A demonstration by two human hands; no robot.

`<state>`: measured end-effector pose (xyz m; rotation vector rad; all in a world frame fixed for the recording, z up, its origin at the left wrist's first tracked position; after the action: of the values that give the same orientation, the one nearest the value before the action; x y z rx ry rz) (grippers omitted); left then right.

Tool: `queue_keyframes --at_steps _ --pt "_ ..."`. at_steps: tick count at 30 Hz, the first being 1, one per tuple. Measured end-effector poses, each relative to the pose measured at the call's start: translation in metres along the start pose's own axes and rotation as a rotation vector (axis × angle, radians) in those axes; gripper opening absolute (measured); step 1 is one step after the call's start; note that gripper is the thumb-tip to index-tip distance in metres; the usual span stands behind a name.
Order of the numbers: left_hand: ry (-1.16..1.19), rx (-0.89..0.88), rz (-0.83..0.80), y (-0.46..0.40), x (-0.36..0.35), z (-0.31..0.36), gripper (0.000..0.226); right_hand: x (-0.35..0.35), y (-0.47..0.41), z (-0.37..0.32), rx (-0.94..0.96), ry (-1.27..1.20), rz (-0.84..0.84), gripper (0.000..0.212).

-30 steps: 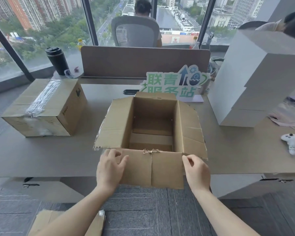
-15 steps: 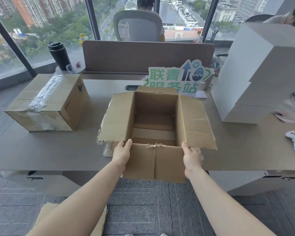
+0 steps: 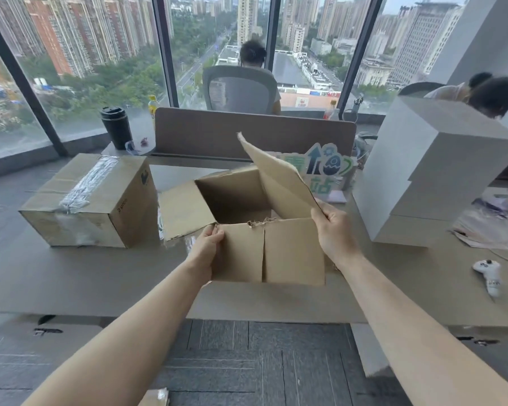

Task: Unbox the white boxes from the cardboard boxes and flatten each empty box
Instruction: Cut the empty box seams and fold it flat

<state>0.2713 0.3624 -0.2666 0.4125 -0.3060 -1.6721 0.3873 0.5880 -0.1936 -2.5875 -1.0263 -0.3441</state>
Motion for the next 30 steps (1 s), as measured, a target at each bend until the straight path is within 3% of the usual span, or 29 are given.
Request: queue_keyframes --at_steps 4,6,9,14,17,23,30 --pt "0.105 0.153 -0.057 0.001 0.006 0.024 0.029 0.010 -0.007 -0.032 0.124 0.053 -0.094 0.026" --pt "0.123 0.152 -0.071 -0.003 0.011 0.031 0.052 0.009 -0.005 -0.036 0.161 0.106 -0.143 0.032" --pt "0.087 0.143 -0.061 -0.011 0.023 0.036 0.078 0.005 0.002 -0.025 0.196 0.189 -0.224 0.023" --pt "0.095 0.186 -0.148 -0.015 0.036 0.052 0.098 0.008 0.019 -0.021 0.316 0.264 -0.290 0.031" --pt "0.022 0.193 -0.084 -0.014 0.034 0.060 0.092 0.011 0.021 -0.013 0.274 0.237 -0.329 0.032" --pt "-0.029 0.193 0.188 -0.029 0.033 0.048 0.041 0.010 0.043 0.009 0.109 0.042 -0.465 0.038" --pt "-0.002 0.199 0.210 -0.034 0.036 0.037 0.047 0.012 0.047 0.018 0.161 0.143 -0.536 0.068"
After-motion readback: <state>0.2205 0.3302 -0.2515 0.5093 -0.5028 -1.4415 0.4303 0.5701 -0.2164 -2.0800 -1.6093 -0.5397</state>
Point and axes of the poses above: each hand's wrist, its own y-axis away from the middle knuckle, its own x-axis out of the back of the hand, z = x × y, the point moved 3 cm from there along -y, towards the middle knuckle, and after that the axes turned 10 degrees about z, right-handed, at the moved point
